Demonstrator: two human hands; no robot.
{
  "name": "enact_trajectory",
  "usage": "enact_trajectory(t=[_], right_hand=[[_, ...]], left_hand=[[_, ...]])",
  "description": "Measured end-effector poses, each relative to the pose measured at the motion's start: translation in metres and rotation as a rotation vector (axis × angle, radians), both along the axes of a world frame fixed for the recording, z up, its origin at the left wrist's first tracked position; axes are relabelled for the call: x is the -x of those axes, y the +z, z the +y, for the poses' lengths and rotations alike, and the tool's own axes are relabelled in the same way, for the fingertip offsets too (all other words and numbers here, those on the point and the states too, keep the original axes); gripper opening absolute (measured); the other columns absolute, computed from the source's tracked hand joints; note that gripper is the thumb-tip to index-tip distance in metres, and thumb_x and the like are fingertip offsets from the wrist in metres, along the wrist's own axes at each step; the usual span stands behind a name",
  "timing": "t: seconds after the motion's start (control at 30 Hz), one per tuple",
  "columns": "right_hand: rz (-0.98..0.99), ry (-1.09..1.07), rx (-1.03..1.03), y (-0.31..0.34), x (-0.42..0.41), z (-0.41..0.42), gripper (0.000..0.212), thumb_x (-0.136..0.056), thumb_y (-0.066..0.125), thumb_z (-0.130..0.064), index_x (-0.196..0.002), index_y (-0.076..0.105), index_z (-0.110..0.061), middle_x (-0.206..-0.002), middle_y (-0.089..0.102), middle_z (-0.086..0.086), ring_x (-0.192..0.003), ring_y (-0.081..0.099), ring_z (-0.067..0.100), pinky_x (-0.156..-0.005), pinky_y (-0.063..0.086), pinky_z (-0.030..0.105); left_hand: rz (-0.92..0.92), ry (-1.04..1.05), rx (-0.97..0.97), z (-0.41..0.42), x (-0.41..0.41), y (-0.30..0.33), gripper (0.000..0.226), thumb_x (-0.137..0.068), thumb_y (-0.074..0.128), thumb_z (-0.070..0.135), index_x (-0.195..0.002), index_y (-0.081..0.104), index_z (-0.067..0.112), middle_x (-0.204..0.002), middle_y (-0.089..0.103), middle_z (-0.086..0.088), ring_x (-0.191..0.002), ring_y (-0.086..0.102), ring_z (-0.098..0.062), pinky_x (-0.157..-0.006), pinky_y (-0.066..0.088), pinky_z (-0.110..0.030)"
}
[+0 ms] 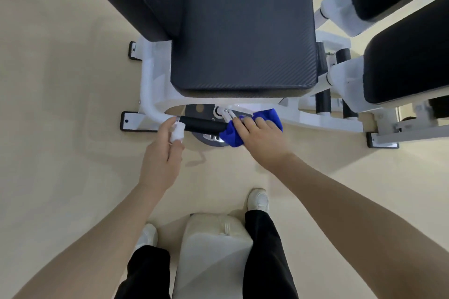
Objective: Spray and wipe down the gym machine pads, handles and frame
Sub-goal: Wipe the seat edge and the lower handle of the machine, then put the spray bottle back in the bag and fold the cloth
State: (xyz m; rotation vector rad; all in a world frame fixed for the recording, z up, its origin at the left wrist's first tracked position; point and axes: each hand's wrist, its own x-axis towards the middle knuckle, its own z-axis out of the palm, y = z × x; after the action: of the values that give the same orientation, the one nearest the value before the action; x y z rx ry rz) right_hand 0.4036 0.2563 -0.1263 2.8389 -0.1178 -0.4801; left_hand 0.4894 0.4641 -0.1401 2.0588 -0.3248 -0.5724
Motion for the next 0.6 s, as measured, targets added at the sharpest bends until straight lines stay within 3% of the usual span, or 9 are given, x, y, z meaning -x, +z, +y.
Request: enact_trajectory(t=[0.07, 0.13, 0.2, 0.33, 0.4, 0.47, 0.6], right_hand=[[0.213, -0.299, -0.043, 0.012, 0.024, -0.028, 0.035, -0.085, 0.053, -0.007, -0.12, 0.051, -0.009, -0.111, 0.056, 0.006, -0.097, 0.054, 0.026, -0.08, 0.042, 0.034], [0.309, -0.596, -0.094, 0.026, 0.052, -0.052, 0.022, -0.084, 0.046, -0.001, -0.103, 0.052, -0.011, -0.103, 0.056, 0.005, -0.086, 0.054, 0.025, -0.072, 0.043, 0.034], [0.246, -0.746, -0.179, 0.042, 0.08, -0.061, 0.013, -0.085, 0.044, -0.003, -0.094, 0.048, -0.012, -0.09, 0.056, 0.004, -0.075, 0.052, 0.023, -0.064, 0.042, 0.033], [0.116, -0.715, -0.221, 0.084, 0.117, -0.029, 0.005, -0.088, 0.048, -0.019, -0.093, 0.047, -0.017, -0.088, 0.056, 0.002, -0.077, 0.053, 0.021, -0.063, 0.037, 0.03], [0.104, -0.631, -0.244, 0.099, 0.123, -0.007, 0.014, -0.086, 0.049, -0.029, -0.094, 0.049, -0.017, -0.088, 0.056, 0.0, -0.08, 0.053, 0.021, -0.067, 0.038, 0.031], [0.014, -0.676, -0.333, 0.114, 0.128, 0.015, 0.023, -0.085, 0.048, -0.035, -0.098, 0.052, -0.016, -0.087, 0.056, 0.0, -0.082, 0.052, 0.021, -0.072, 0.041, 0.032], [-0.115, -0.726, -0.383, 0.147, 0.124, 0.036, 0.025, -0.086, 0.044, -0.026, -0.107, 0.053, -0.016, -0.093, 0.054, 0.0, -0.087, 0.048, 0.02, -0.077, 0.032, 0.03]], left_hand=[[-0.015, -0.063, 0.013, -0.004, -0.001, 0.004, 0.049, -0.083, 0.031, 0.027, -0.13, 0.043, 0.022, -0.07, 0.055, 0.004, -0.071, 0.055, -0.026, -0.068, 0.047, -0.044], [-0.044, -0.135, 0.002, -0.01, -0.004, 0.006, 0.047, -0.084, 0.03, 0.031, -0.127, 0.047, 0.02, -0.075, 0.056, 0.002, -0.072, 0.053, -0.025, -0.068, 0.045, -0.042], [-0.098, -0.232, -0.013, -0.019, -0.006, 0.011, 0.046, -0.086, 0.029, 0.032, -0.123, 0.05, 0.016, -0.082, 0.056, 0.002, -0.075, 0.053, -0.024, -0.066, 0.042, -0.037], [-0.135, -0.447, -0.024, -0.036, 0.001, 0.042, 0.033, -0.099, 0.032, 0.03, -0.125, 0.048, 0.019, -0.092, 0.062, -0.001, -0.082, 0.057, -0.022, -0.067, 0.041, -0.033], [-0.098, -0.525, -0.019, -0.035, 0.008, 0.062, 0.034, -0.1, 0.031, 0.031, -0.13, 0.044, 0.022, -0.091, 0.062, -0.003, -0.079, 0.057, -0.02, -0.067, 0.043, -0.035], [-0.092, -0.618, 0.004, -0.028, 0.015, 0.086, 0.033, -0.099, 0.03, 0.034, -0.128, 0.044, 0.024, -0.086, 0.061, -0.003, -0.075, 0.055, -0.02, -0.065, 0.043, -0.036], [0.036, -0.687, 0.022, -0.02, 0.03, 0.128, 0.024, -0.099, 0.032, 0.035, -0.119, 0.045, 0.033, -0.075, 0.055, 0.002, -0.063, 0.049, -0.016, -0.051, 0.039, -0.029]])
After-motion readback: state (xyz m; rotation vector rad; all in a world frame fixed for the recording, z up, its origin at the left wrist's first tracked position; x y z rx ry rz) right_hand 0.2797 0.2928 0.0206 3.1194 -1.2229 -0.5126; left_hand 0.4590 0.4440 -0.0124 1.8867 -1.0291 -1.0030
